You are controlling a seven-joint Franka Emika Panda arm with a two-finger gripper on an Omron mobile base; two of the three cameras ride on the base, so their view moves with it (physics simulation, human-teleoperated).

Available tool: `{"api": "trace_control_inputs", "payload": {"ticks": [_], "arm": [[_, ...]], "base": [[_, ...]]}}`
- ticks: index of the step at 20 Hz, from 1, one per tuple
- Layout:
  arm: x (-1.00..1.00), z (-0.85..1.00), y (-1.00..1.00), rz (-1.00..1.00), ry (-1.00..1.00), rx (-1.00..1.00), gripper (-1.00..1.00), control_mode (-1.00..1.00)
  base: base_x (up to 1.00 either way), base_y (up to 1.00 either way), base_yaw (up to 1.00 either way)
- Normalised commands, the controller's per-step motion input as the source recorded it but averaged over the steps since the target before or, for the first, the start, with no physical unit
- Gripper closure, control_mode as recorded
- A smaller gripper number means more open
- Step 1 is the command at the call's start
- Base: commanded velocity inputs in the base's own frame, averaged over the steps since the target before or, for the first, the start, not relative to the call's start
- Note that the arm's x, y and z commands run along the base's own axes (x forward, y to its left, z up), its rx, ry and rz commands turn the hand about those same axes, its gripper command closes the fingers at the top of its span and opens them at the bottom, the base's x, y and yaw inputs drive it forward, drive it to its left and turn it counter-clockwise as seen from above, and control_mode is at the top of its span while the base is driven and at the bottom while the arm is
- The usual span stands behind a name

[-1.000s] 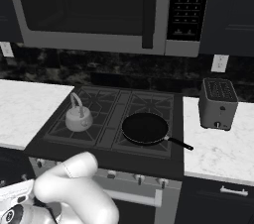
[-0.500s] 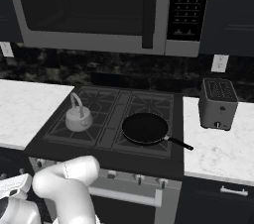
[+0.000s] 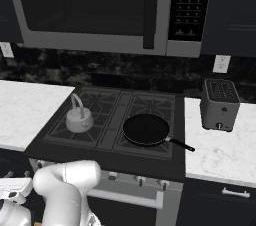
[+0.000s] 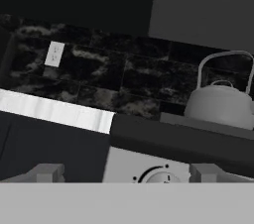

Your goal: Pick the kettle from the counter and place it on a stove burner. Then turn the burner on.

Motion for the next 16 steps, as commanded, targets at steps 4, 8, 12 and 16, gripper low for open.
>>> {"api": "trace_control_inputs", "payload": {"ticks": [4, 8, 12, 16], "arm": [[0.46, -0.16, -0.44, -0.01, 0.01, 0.24, -1.00, -1.00], [0.42, -0.01, -0.35, 0.00, 0.01, 0.12, -1.00, -1.00], [0.32, 0.00, -0.22, 0.00, 0.04, 0.05, -1.00, -1.00], [0.13, -0.03, -0.37, 0.00, 0.05, 0.18, -1.00, -1.00]], "base": [[0.00, 0.00, 0.00], [0.00, 0.00, 0.00], [0.00, 0.00, 0.00], [0.00, 0.00, 0.00]]}}
